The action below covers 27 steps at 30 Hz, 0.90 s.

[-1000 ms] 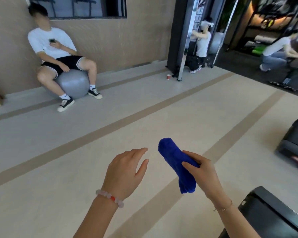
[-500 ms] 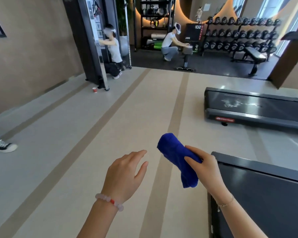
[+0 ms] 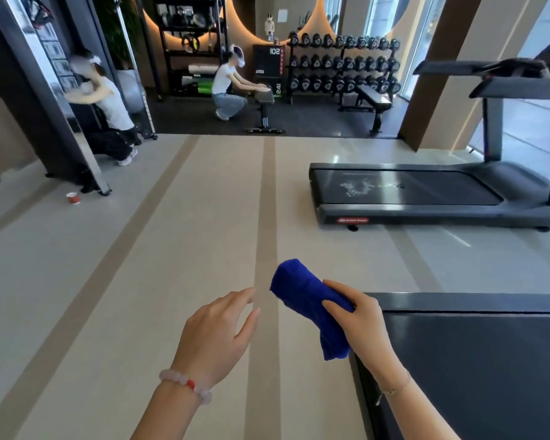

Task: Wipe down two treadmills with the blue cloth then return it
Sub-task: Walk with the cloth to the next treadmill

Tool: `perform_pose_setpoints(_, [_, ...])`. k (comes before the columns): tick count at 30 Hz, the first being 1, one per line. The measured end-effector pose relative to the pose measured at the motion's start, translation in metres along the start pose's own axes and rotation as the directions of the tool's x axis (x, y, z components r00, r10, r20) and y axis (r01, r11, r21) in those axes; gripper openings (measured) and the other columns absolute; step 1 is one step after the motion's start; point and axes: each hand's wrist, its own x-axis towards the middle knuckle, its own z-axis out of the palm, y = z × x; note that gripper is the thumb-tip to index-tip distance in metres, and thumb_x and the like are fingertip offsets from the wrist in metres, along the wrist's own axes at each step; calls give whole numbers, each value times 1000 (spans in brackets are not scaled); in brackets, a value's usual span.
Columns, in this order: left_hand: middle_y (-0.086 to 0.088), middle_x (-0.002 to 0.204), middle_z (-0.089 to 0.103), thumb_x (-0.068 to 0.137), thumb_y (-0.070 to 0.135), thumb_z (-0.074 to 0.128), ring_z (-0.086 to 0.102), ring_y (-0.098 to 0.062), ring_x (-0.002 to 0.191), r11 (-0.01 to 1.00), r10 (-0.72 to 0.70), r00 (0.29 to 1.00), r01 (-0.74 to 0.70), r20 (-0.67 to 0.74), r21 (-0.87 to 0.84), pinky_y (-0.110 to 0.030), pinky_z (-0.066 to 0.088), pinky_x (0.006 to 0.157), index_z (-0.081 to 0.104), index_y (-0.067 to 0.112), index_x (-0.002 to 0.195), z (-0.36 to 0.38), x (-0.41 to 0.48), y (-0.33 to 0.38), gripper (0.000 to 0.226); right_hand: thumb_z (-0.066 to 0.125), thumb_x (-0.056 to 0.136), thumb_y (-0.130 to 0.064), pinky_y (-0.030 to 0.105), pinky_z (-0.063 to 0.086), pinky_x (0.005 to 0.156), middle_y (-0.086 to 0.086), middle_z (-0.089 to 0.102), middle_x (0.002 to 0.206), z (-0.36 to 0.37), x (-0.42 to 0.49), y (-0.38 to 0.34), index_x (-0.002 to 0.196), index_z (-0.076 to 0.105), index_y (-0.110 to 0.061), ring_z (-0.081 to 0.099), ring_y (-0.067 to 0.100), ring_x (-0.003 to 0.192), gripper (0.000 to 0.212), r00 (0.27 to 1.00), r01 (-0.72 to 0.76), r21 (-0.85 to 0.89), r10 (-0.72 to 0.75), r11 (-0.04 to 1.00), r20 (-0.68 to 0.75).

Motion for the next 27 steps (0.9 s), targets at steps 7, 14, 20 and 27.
perform_pose_setpoints(7, [19,114,62,89,50,30,61,-4,101,994,106,994,-106,-4,-29,-15,37,73,55,30,126,21,123,-32,49,57,84,-5,8,49,68,-22,69,88,0,98,-12,103,66,-35,61,-9,87,36,996,-21,-43,17,999,-93])
perform_pose_setpoints(14, [23,119,58,94,44,39,55,0,108,979,182,983,-178,35,-103,-14,36,79,49,36,129,36,236,-74,37,60,84,-5,6,47,64,-21,70,88,20,176,-22,102,66,-35,61,-9,85,35,975,-60,-8,57,998,-216])
perform_pose_setpoints(20, [22,119,58,95,43,39,57,-3,104,952,288,952,-272,106,-142,-18,36,75,49,35,130,45,341,-135,37,60,84,-8,7,47,63,-25,69,85,68,255,-36,96,66,-42,63,-7,84,37,929,-96,-19,82,995,-362])
perform_pose_setpoints(27, [21,124,55,96,46,36,56,-5,106,899,428,888,-400,166,-181,-19,38,79,47,34,132,44,445,-173,39,60,83,-10,9,49,65,-29,68,85,111,329,-57,90,64,-46,62,-7,85,38,862,-153,-23,123,988,-491])
